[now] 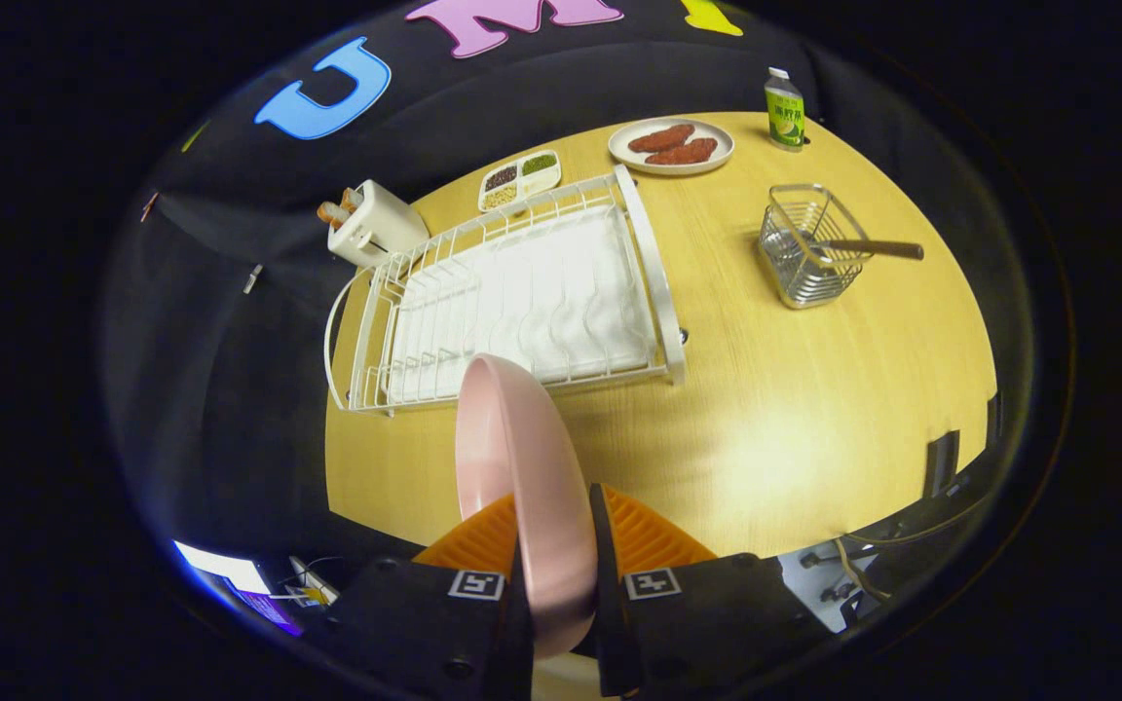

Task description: Take the plate from the dish rack, then take the spoon from the basket and place it into the plate.

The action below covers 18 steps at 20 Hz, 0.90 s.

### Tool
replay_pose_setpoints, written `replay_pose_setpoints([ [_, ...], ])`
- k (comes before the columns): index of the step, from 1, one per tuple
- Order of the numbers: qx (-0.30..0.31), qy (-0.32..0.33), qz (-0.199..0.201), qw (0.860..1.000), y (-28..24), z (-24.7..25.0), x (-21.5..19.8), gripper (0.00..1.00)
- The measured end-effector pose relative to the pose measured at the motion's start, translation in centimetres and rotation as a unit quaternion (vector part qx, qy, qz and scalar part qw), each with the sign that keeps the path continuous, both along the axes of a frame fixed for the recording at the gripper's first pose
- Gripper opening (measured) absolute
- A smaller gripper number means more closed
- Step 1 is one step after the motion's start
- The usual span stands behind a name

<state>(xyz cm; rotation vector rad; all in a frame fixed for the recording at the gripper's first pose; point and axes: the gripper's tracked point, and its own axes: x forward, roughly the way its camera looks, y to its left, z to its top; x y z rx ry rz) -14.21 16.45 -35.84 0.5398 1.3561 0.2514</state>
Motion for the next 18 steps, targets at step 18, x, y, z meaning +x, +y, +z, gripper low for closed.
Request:
replay_pose_setpoints([
  [18,0.043,0.024,-0.013,0.999,3.7,-8.9,-0.8,0.4],
])
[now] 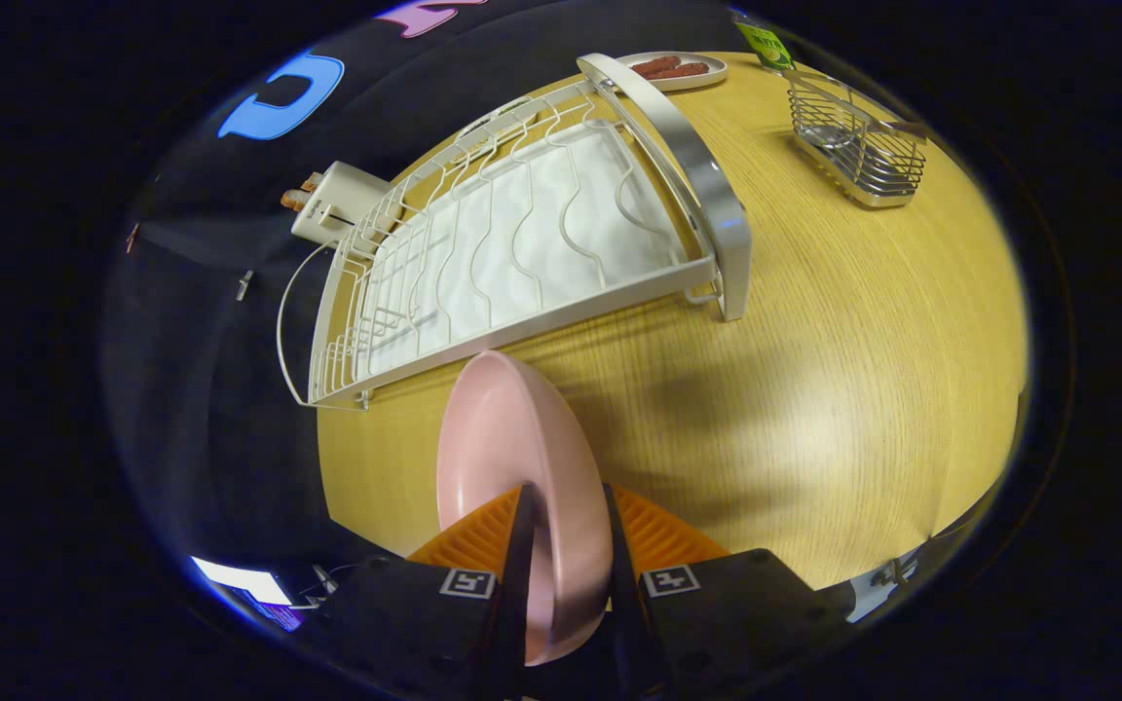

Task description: Take the plate from the dish rack, then take the spoon from the basket and place it into the plate.

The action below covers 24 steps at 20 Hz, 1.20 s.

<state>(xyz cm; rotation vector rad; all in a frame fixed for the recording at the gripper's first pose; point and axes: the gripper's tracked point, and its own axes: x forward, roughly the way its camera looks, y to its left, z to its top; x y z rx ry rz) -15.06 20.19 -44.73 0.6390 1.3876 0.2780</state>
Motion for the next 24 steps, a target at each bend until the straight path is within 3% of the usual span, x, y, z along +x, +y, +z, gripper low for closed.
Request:
replay_pose_setpoints([
  [2,-0.027,-0.006,0.005,1.0,-0.8,-1.0,0.0,0.48],
  [5,-0.115,-0.032,0.052,0.991,-4.1,-2.9,-0.4,0.65],
  [6,-0.133,-0.043,0.066,0.988,-4.9,-3.1,-0.3,0.71],
  [7,-0.148,-0.056,0.077,0.984,-5.7,-2.9,-0.2,0.84],
  [9,-0.171,-0.085,0.087,0.978,-7.7,-1.9,0.5,0.9],
  [14,-0.19,-0.208,0.068,0.957,-13.0,5.0,4.9,0.91],
  [18,-0.203,-0.318,0.047,0.925,-17.8,12.7,9.0,0.9],
  [21,-0.218,-0.373,0.012,0.902,-22.1,17.4,12.0,0.89],
  [24,-0.229,-0.396,-0.036,0.888,-27.3,20.8,15.0,0.86],
])
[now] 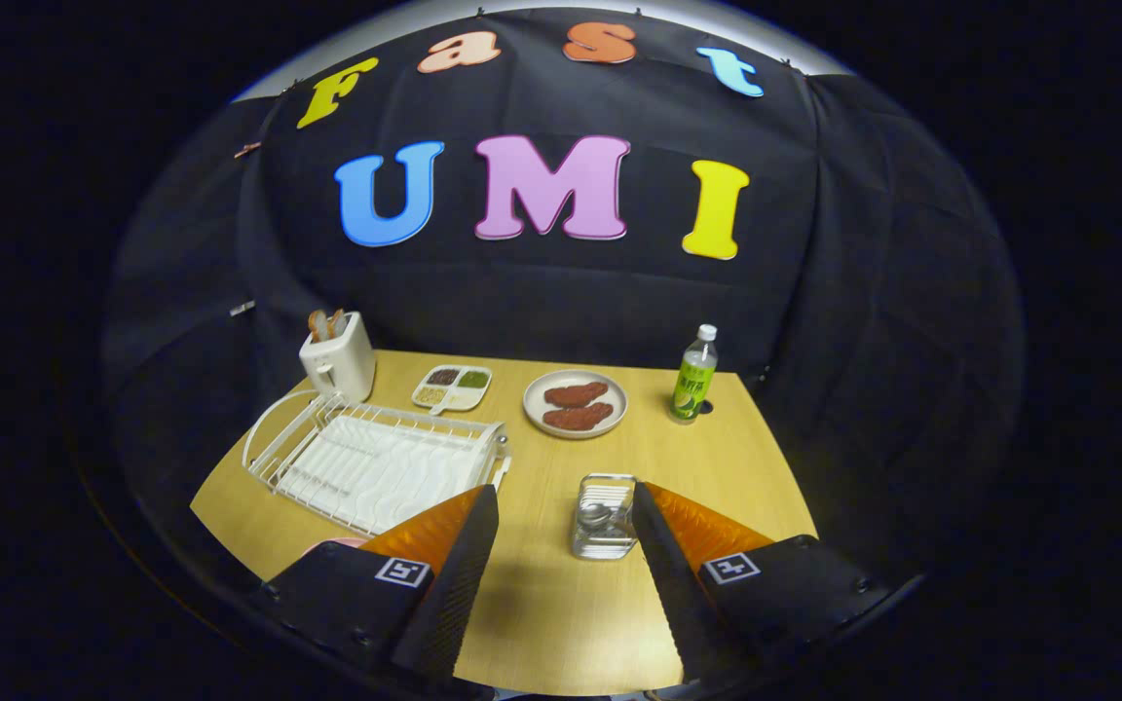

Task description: Take the plate from the dish rack, then take the spoon from the basket and place it into the plate.

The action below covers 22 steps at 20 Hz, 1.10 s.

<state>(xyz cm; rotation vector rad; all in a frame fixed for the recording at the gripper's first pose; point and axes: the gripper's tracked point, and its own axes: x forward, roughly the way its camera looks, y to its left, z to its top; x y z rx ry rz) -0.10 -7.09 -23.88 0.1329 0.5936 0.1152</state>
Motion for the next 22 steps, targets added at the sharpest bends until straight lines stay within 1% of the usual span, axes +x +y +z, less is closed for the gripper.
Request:
replay_pose_setpoints([
  [3,0.001,-0.003,-0.028,1.0,-4.5,-0.1,1.8,0.86],
  [6,0.006,0.025,-0.029,0.999,-6.8,-3.2,2.5,0.88],
  [8,0.011,0.05,-0.022,0.998,-7.2,-6.0,2.4,0.89],
  [13,0.039,0.112,-0.011,0.993,-5.6,-13.4,0.6,0.82],
  [15,0.044,0.13,-0.003,0.991,-4.6,-15.5,0.2,0.81],
  [16,0.044,0.136,0.001,0.99,-4.2,-16.2,0.1,0.79],
  [17,0.042,0.14,0.004,0.989,-3.9,-16.6,0.0,0.68],
  [19,0.044,0.144,0.014,0.989,-2.9,-17.1,0.2,0.55],
  [22,0.044,0.146,0.026,0.988,-1.9,-17.4,0.4,0.55],
])
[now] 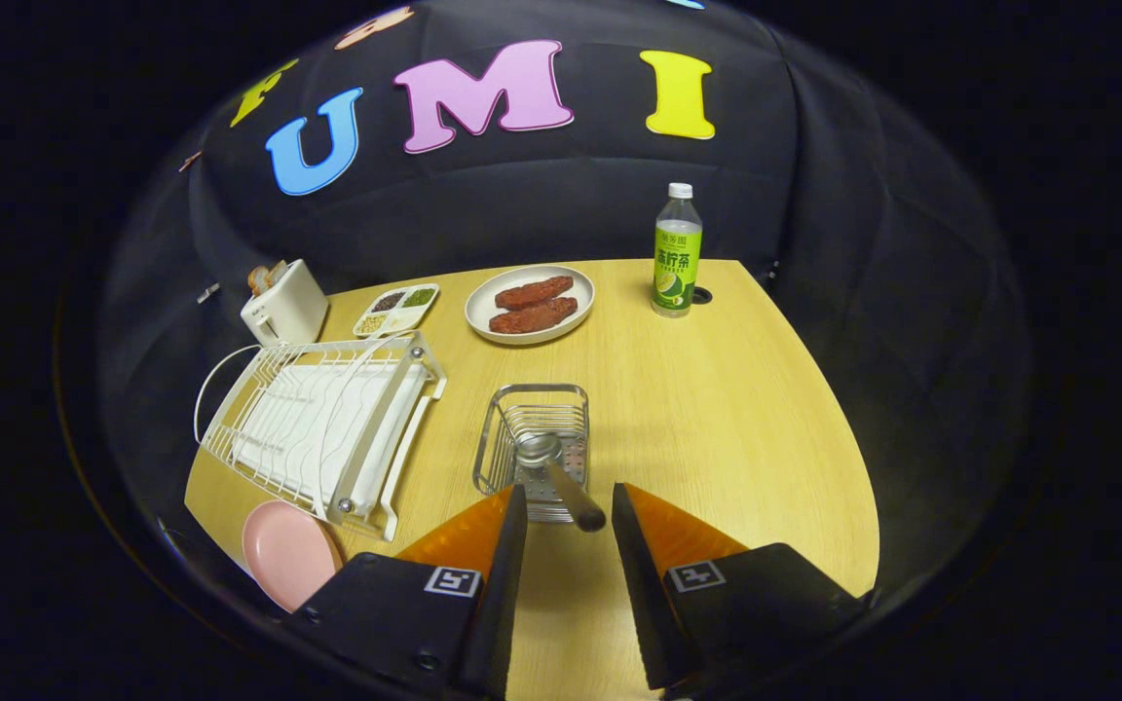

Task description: Take the plate from the dish rack, then take the spoon from the basket and place it into the plate.

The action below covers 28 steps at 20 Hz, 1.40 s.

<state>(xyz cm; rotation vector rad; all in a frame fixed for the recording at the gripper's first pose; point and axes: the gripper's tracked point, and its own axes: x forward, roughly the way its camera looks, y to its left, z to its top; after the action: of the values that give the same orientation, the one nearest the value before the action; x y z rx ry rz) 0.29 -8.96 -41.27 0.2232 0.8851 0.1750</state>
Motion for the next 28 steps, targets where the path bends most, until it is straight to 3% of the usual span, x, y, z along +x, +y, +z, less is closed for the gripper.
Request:
replay_pose_setpoints([
  [5,0.021,0.015,-0.009,1.0,1.3,-0.2,0.4,0.18],
  [7,0.019,0.017,-0.01,1.0,1.3,0.0,0.5,0.12],
  [20,0.012,-0.005,-0.039,0.999,0.0,4.8,2.6,0.1],
  [28,0.018,-0.057,-0.01,0.998,0.8,14.4,1.6,0.1],
])
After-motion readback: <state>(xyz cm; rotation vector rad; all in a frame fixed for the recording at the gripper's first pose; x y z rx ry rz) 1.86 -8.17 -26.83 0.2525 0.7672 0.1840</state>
